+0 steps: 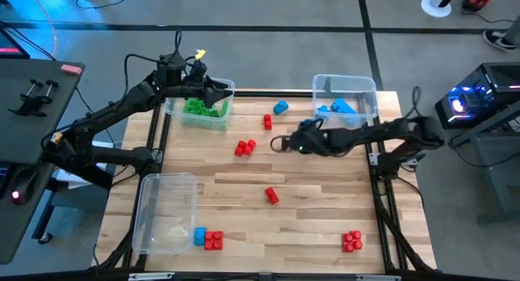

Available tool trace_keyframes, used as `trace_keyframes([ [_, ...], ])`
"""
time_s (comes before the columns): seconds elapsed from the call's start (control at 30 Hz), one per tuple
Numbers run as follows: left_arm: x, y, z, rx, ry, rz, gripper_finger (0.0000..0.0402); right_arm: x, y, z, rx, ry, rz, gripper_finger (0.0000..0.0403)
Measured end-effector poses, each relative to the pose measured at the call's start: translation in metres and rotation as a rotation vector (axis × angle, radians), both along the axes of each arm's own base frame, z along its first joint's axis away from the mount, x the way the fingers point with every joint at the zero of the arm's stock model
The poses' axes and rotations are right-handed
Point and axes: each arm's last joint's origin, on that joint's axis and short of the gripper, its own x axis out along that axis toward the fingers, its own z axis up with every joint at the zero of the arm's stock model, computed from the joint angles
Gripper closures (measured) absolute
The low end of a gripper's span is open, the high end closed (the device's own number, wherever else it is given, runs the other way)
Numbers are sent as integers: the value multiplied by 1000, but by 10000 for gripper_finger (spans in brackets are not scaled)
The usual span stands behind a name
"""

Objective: Sort blocks
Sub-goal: Put the blue game piece into the top right transparent bin

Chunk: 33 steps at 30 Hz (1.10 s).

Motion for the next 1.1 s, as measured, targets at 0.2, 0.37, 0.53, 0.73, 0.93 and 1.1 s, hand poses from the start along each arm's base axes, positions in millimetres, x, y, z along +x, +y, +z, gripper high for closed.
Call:
trace_keyframes([
  [0.2,0,0,0,0,0,0,149,-20,-33,30,-96,77,-62,359],
  [0.37,0,0,0,1,0,0,149,-22,-56,18,12,126,-17,273],
  [0.53,0,0,0,0,0,0,149,-23,-68,9,76,117,-93,185],
  [0.73,0,0,0,1,0,-1,149,-29,-74,6,143,35,-374,160],
  [0.93,0,0,0,34,8,-19,149,-29,-74,-9,187,60,-510,174],
  [1.1,0,0,0,37,8,-25,149,-22,-78,-23,169,43,-601,183],
])
